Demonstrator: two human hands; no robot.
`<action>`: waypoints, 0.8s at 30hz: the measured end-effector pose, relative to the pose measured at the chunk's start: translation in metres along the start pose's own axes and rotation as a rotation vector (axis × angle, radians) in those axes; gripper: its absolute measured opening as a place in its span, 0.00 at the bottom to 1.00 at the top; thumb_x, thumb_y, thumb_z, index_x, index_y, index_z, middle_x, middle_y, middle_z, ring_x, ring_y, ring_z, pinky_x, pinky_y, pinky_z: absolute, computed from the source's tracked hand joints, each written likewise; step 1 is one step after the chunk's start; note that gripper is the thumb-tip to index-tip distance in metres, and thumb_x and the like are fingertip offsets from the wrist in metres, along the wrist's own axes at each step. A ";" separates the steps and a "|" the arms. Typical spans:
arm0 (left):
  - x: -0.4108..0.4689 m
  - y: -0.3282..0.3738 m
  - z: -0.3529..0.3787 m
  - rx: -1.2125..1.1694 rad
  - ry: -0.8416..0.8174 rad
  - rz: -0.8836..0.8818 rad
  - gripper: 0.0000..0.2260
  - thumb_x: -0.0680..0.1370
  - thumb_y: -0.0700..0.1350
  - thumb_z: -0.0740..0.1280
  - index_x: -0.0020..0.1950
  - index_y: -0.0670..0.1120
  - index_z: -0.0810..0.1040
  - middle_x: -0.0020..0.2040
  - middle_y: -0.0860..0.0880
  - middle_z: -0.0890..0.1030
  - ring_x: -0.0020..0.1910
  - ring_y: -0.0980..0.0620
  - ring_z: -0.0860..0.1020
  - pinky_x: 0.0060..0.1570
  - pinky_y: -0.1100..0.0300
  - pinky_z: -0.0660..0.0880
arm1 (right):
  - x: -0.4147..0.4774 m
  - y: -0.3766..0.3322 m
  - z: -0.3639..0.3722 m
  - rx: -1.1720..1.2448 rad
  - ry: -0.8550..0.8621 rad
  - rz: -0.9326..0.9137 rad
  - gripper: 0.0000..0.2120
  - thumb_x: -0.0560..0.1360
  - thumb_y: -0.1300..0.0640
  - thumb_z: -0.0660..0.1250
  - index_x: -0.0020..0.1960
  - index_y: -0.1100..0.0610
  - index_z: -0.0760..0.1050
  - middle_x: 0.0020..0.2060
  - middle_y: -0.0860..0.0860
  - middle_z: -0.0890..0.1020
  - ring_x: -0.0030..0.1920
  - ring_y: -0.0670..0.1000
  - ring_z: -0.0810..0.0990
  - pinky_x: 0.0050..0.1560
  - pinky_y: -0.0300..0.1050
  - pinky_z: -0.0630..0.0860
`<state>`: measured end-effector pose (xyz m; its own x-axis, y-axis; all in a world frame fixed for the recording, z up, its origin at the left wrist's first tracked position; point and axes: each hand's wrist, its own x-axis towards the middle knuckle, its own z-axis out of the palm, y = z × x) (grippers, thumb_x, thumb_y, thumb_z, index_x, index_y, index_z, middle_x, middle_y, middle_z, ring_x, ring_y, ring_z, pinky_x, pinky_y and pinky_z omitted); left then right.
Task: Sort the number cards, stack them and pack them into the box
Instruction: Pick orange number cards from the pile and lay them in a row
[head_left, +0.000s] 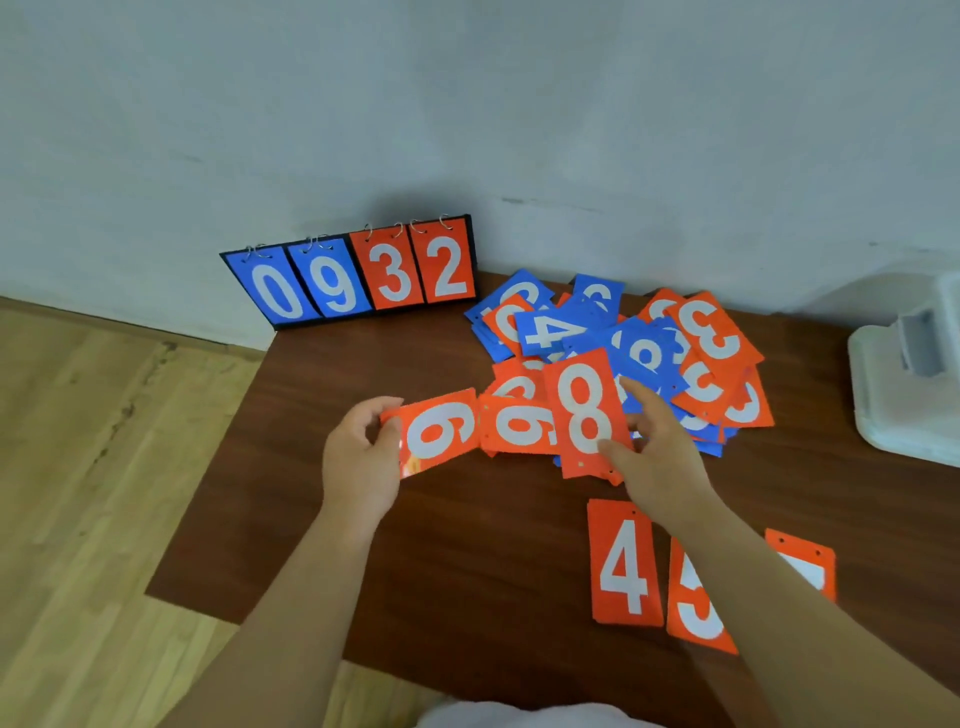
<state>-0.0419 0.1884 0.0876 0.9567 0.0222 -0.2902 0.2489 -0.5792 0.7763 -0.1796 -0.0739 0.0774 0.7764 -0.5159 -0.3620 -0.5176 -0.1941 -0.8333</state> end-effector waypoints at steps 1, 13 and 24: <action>-0.001 0.003 -0.006 -0.012 -0.048 0.008 0.11 0.82 0.50 0.67 0.65 0.57 0.78 0.58 0.54 0.80 0.54 0.52 0.81 0.42 0.62 0.82 | -0.003 -0.006 0.002 0.034 -0.007 -0.012 0.33 0.79 0.59 0.71 0.75 0.36 0.61 0.53 0.40 0.81 0.49 0.43 0.84 0.40 0.41 0.83; -0.029 0.055 -0.021 -0.166 -0.641 0.101 0.14 0.81 0.44 0.70 0.62 0.61 0.79 0.56 0.62 0.82 0.50 0.58 0.85 0.46 0.56 0.84 | -0.034 -0.053 0.007 0.121 -0.059 -0.145 0.17 0.80 0.59 0.69 0.64 0.41 0.76 0.57 0.38 0.81 0.57 0.40 0.82 0.52 0.39 0.82; -0.047 0.070 0.012 -0.069 -0.688 0.112 0.21 0.81 0.44 0.70 0.61 0.71 0.72 0.61 0.59 0.77 0.49 0.56 0.84 0.42 0.59 0.84 | -0.056 -0.055 -0.015 0.343 -0.198 0.061 0.13 0.80 0.52 0.68 0.64 0.42 0.77 0.52 0.47 0.85 0.51 0.50 0.86 0.53 0.52 0.84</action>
<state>-0.0716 0.1372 0.1488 0.6699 -0.5688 -0.4772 0.1849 -0.4947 0.8492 -0.2000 -0.0473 0.1501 0.8196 -0.3410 -0.4603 -0.4403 0.1390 -0.8870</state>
